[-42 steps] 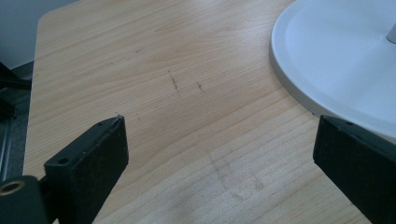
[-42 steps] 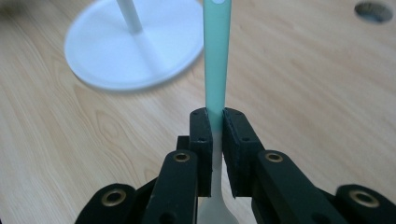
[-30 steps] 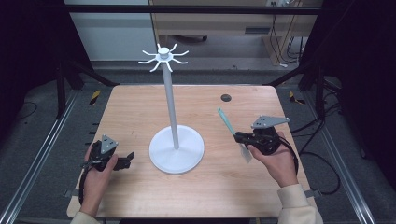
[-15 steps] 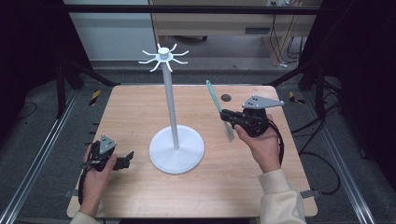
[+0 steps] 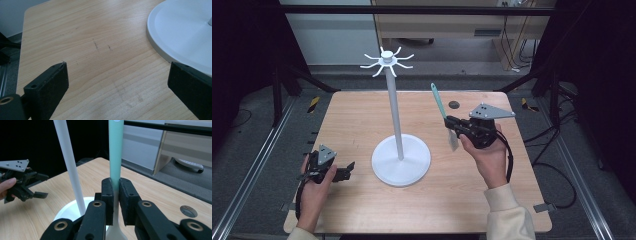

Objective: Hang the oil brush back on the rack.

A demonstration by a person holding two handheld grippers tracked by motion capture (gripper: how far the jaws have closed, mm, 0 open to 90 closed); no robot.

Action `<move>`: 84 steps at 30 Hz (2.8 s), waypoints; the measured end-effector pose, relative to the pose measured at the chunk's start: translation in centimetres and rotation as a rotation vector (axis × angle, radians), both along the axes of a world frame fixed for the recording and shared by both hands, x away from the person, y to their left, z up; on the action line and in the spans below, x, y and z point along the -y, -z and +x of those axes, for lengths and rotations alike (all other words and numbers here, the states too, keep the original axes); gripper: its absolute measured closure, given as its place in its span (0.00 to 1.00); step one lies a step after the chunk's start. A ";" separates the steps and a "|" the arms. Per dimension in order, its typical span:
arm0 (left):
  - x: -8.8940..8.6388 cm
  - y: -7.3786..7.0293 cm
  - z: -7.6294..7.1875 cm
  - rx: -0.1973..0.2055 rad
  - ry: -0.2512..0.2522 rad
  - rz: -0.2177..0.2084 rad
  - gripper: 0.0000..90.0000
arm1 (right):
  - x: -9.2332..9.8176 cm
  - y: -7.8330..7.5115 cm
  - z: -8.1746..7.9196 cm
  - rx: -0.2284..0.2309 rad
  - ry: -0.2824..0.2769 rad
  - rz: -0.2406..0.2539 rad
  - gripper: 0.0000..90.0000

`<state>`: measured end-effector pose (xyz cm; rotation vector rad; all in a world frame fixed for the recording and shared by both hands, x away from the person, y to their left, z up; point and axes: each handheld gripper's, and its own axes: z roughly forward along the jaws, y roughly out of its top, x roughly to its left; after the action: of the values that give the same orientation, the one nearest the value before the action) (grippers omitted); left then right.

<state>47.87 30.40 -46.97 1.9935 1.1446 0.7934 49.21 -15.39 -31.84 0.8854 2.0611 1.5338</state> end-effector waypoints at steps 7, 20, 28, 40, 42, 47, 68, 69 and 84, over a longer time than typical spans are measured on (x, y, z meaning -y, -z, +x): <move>0.0 0.0 0.0 0.000 0.000 0.002 0.03 | -0.2 -0.7 -0.7 0.026 0.006 0.030 0.92; 0.0 0.0 0.0 -0.001 0.002 0.004 0.03 | -0.6 -2.3 -2.1 0.091 -0.004 0.064 0.92; 0.1 0.0 0.1 -0.003 0.005 0.006 0.03 | -1.2 -3.4 -3.0 0.127 -0.014 0.078 0.92; 0.2 0.1 0.1 -0.007 0.007 0.016 0.03 | -2.3 -5.0 -4.0 0.171 -0.058 0.077 0.92; 0.1 0.1 0.1 -0.008 0.005 0.020 0.03 | -2.5 -5.3 -3.9 0.177 -0.062 0.074 0.92; 0.0 0.1 0.1 -0.010 0.000 0.021 0.03 | -2.5 -5.9 -3.8 0.186 -0.072 0.077 0.92; 0.2 0.2 0.1 -0.012 0.009 0.029 0.03 | -3.4 -6.3 -2.4 0.160 -0.092 0.068 0.92; 0.2 0.2 0.0 -0.012 0.009 0.029 0.03 | -3.5 -6.3 -2.3 0.161 -0.092 0.069 0.92; 0.2 0.2 0.0 -0.013 0.008 0.027 0.03 | -3.7 -6.3 -2.3 0.152 -0.095 0.057 0.92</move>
<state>47.91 30.21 -47.18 2.0273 1.1379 0.7972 46.93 -11.68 -25.53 0.6765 1.9848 1.6635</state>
